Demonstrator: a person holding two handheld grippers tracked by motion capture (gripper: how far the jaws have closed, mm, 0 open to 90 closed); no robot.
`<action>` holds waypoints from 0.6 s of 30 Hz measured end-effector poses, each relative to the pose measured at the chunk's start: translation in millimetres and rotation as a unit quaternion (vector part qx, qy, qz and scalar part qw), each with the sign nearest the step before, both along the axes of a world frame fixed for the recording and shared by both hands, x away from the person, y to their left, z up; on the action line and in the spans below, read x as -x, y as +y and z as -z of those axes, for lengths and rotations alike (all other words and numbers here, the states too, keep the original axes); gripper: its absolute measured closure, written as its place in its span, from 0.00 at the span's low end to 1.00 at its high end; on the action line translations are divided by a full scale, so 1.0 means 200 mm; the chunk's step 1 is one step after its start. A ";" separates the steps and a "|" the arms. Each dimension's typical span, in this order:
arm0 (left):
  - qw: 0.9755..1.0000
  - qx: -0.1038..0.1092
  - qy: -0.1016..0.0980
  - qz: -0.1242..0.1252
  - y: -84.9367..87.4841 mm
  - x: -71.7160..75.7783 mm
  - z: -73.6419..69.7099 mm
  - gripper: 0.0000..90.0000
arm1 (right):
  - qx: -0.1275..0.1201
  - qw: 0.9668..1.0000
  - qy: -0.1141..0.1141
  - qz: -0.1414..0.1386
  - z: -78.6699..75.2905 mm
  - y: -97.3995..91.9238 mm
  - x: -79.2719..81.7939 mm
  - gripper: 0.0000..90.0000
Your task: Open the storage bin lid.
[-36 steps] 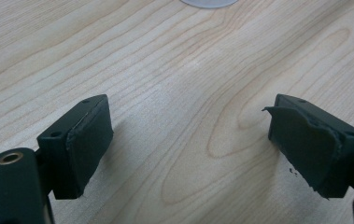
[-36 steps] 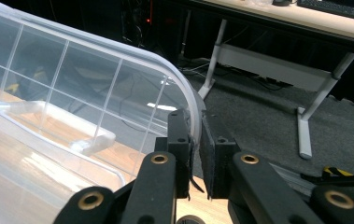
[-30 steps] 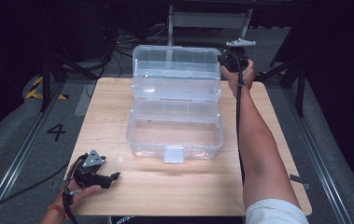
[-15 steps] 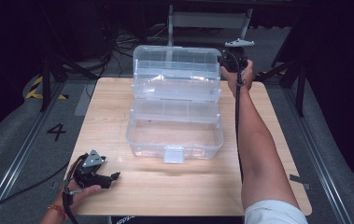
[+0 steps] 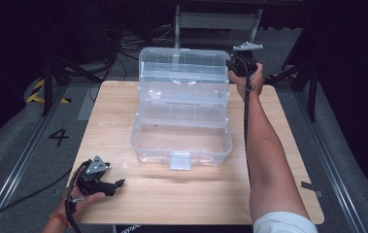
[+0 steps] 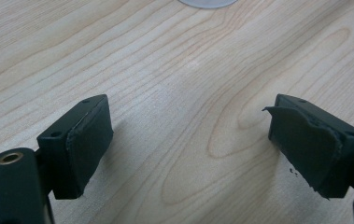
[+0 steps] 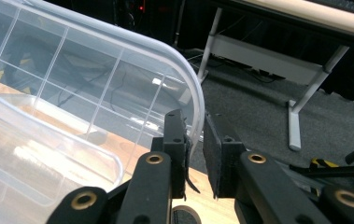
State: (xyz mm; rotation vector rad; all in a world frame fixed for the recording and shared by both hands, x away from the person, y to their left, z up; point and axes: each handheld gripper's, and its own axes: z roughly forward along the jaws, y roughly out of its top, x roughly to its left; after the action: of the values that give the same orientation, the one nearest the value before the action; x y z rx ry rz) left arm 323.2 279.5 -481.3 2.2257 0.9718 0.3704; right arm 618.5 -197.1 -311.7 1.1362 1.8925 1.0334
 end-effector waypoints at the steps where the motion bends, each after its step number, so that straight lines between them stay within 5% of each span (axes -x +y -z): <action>1: 1.000 0.000 0.000 0.000 0.00 0.00 0.00 0.16 | 0.000 1.000 0.000 0.000 0.00 0.00 0.00 0.88; 18: 1.000 -0.001 0.001 0.002 0.00 0.00 0.00 0.15 | -0.002 1.000 0.012 -0.021 0.00 -0.03 0.04 0.98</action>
State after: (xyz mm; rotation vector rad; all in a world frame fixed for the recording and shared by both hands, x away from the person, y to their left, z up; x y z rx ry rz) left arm 323.5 279.3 -481.3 2.2306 0.9695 0.3676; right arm 610.0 -202.4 -311.3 1.1203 1.9423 1.0522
